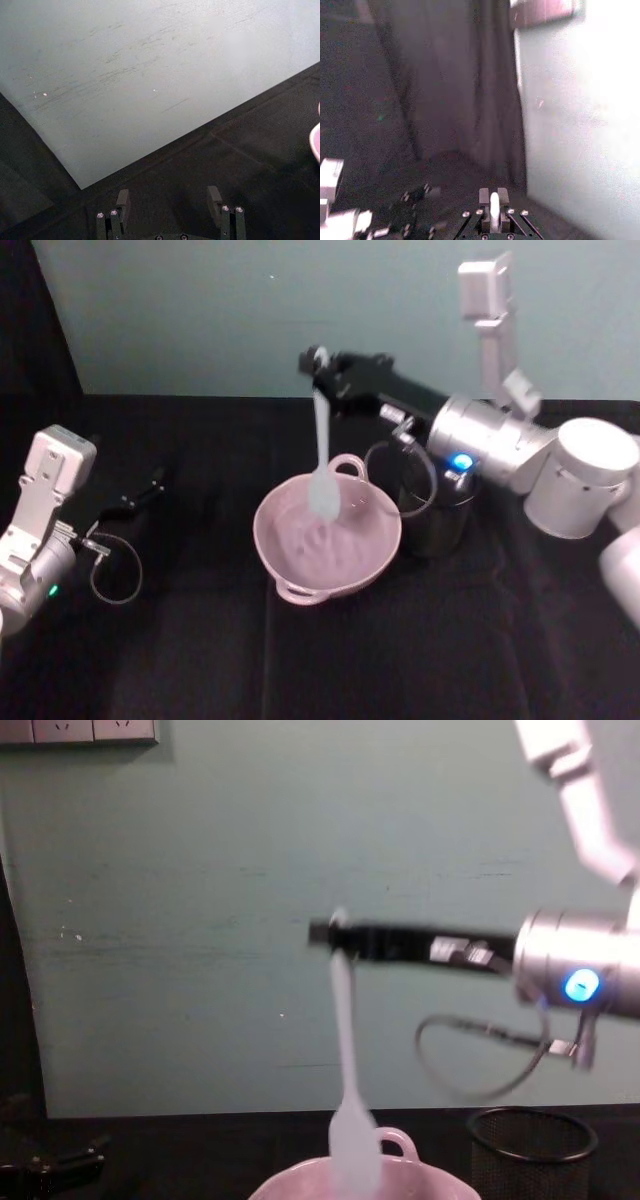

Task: Use the one hand to pick up the spoon and stir the clear water in the bowl.

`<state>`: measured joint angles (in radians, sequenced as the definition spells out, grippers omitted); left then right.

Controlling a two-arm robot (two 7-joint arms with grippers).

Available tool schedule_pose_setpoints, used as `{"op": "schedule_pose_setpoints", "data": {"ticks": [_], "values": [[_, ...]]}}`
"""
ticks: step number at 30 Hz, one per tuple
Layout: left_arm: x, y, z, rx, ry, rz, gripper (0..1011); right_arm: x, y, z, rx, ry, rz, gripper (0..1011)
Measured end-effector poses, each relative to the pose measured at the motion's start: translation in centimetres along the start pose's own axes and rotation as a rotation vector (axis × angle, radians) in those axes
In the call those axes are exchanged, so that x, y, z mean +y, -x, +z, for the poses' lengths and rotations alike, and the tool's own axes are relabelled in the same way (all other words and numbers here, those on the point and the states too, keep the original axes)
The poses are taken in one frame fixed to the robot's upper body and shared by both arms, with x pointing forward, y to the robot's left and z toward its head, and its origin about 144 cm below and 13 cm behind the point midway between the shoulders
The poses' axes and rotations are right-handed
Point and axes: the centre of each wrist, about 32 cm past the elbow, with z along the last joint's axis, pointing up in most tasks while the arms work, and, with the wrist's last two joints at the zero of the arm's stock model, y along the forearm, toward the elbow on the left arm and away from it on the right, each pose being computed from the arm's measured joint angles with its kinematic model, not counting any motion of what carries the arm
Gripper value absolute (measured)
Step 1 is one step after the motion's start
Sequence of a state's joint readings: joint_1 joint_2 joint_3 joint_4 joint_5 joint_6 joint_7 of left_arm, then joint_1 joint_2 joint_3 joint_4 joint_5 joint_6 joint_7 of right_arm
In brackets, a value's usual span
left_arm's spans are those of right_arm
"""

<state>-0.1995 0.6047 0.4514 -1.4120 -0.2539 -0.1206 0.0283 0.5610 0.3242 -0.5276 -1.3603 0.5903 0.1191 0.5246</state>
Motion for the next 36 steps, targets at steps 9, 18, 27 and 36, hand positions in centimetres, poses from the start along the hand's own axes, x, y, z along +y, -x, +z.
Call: {"op": "schedule_pose_setpoints", "data": {"ticks": [9, 18, 27, 36], "values": [[0.0, 0.0, 0.0, 0.0, 0.0, 0.0, 1011, -4.5, -1.1, 4.7, -0.12, -0.121, -0.112, 109], [0.0, 0.0, 0.0, 0.0, 0.0, 0.0, 1011, -9.1, -2.7, 4.7, -0.111, -0.121, -0.243, 109], [0.0, 0.0, 0.0, 0.0, 0.0, 0.0, 1011, -9.6, -4.1, -0.1, 0.04, -0.098, -0.329, 108], [0.0, 0.0, 0.0, 0.0, 0.0, 0.0, 1011, -9.1, -4.5, -4.2, 0.204, -0.111, -0.376, 108]]}}
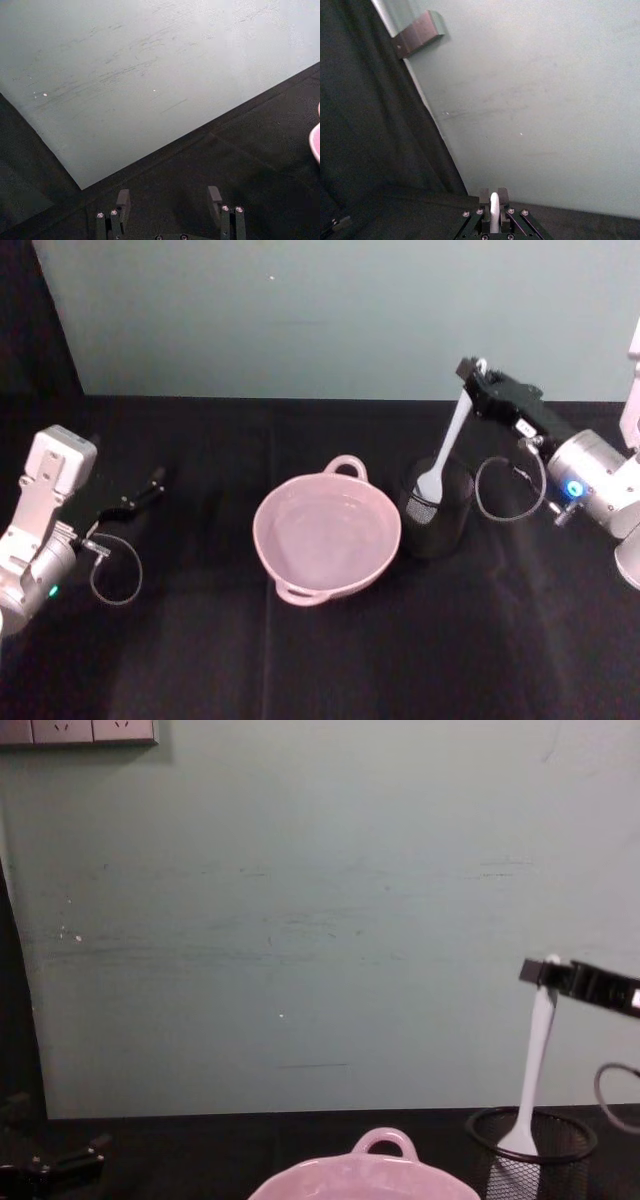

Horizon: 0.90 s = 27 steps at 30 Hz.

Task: Use the one hand to pick up the spoon and stir the clear water in the bowl.

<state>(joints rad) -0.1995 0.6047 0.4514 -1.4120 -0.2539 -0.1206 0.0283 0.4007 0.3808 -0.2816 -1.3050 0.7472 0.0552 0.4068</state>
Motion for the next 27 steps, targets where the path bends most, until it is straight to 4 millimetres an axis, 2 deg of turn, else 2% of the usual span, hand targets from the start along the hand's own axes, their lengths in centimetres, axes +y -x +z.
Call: {"op": "schedule_pose_setpoints", "data": {"ticks": [9, 26, 27], "values": [[0.0, 0.0, 0.0, 0.0, 0.0, 0.0, 1011, -0.5, -0.5, -1.9, 0.078, 0.015, -0.03, 108], [0.0, 0.0, 0.0, 0.0, 0.0, 0.0, 1011, -1.3, -0.7, -2.5, 0.107, -0.006, -0.049, 109], [0.0, 0.0, 0.0, 0.0, 0.0, 0.0, 1011, -1.3, -0.6, -2.4, 0.105, -0.007, -0.053, 137]]}}
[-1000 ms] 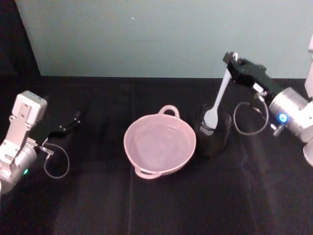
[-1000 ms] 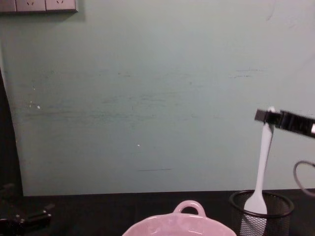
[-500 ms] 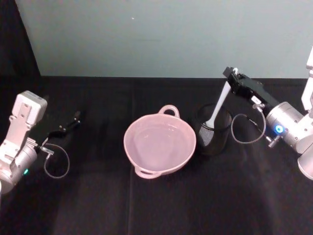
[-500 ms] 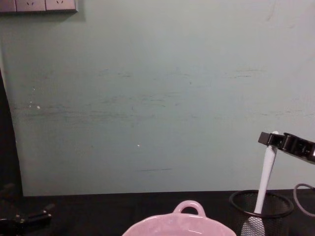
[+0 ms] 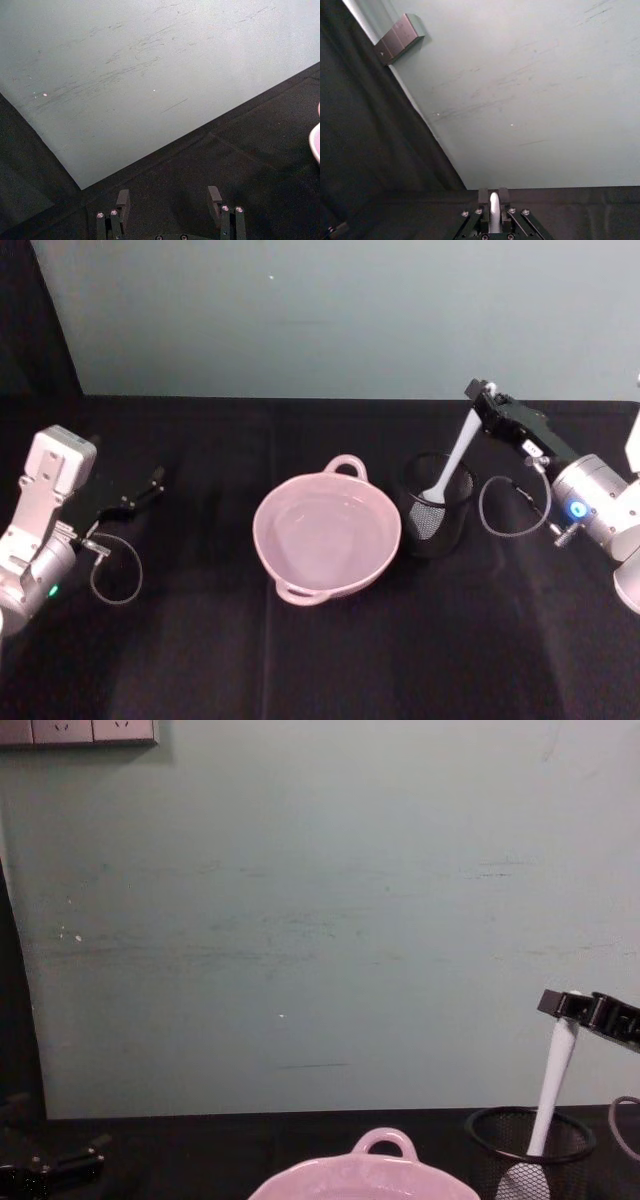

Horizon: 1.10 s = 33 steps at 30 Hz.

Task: Use the one hand to pick up the spoon and stir the clear water in the bowl.

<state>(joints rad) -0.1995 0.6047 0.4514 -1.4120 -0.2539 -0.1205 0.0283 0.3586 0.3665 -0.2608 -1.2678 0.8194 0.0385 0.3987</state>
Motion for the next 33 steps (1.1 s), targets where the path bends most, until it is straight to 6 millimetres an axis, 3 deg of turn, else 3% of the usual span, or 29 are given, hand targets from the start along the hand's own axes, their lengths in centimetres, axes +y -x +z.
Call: {"op": "schedule_pose_setpoints", "data": {"ticks": [20, 25, 29, 33], "values": [[0.0, 0.0, 0.0, 0.0, 0.0, 0.0, 1011, -2.5, -0.2, 0.5, -0.017, 0.103, -0.058, 751], [0.0, 0.0, 0.0, 0.0, 0.0, 0.0, 1011, -3.5, 0.5, 2.3, -0.052, 0.186, -0.056, 915], [0.0, 0.0, 0.0, 0.0, 0.0, 0.0, 1011, -4.5, 0.8, 5.2, -0.117, 0.296, -0.055, 1000], [0.0, 0.0, 0.0, 0.0, 0.0, 0.0, 1011, -5.5, 1.0, 7.4, -0.183, 0.387, -0.06, 1002]]}}
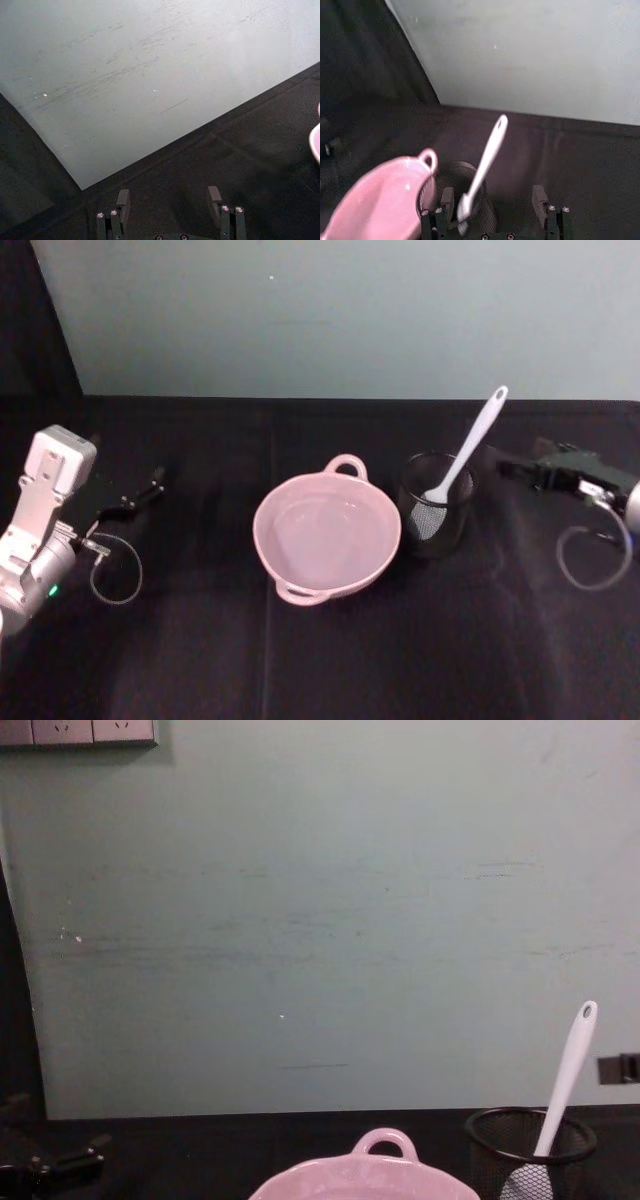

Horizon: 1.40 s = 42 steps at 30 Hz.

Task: Use the one hand to pick up the spoon and stir the clear water in the bowl.

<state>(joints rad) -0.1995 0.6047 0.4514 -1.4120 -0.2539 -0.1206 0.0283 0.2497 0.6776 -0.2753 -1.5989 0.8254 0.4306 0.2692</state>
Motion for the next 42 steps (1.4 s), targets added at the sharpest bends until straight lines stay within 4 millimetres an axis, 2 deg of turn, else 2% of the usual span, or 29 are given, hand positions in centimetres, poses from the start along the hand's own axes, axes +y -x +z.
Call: {"op": "schedule_pose_setpoints", "data": {"ticks": [6, 9, 13, 19, 25, 33, 42], "values": [[0.0, 0.0, 0.0, 0.0, 0.0, 0.0, 1011, -1.9, -0.1, 1.6, -0.093, 0.106, -0.04, 1002], [0.0, 0.0, 0.0, 0.0, 0.0, 0.0, 1011, -2.2, -0.1, 1.7, -0.128, 0.151, -0.073, 1002], [0.0, 0.0, 0.0, 0.0, 0.0, 0.0, 1011, -1.6, 0.2, 1.3, -0.182, 0.212, -0.134, 1002], [0.0, 0.0, 0.0, 0.0, 0.0, 0.0, 1011, 0.4, 0.1, -0.9, -0.265, 0.26, -0.217, 1003], [0.0, 0.0, 0.0, 0.0, 0.0, 0.0, 1011, 1.8, -0.5, -4.3, -0.387, 0.117, -0.277, 1002], [0.0, 0.0, 0.0, 0.0, 0.0, 0.0, 1011, 3.1, -1.6, -7.6, -0.52, -0.132, -0.296, 1002], [0.0, 0.0, 0.0, 0.0, 0.0, 0.0, 1011, 4.6, -1.9, -8.7, -0.555, -0.212, -0.293, 1003]]}}
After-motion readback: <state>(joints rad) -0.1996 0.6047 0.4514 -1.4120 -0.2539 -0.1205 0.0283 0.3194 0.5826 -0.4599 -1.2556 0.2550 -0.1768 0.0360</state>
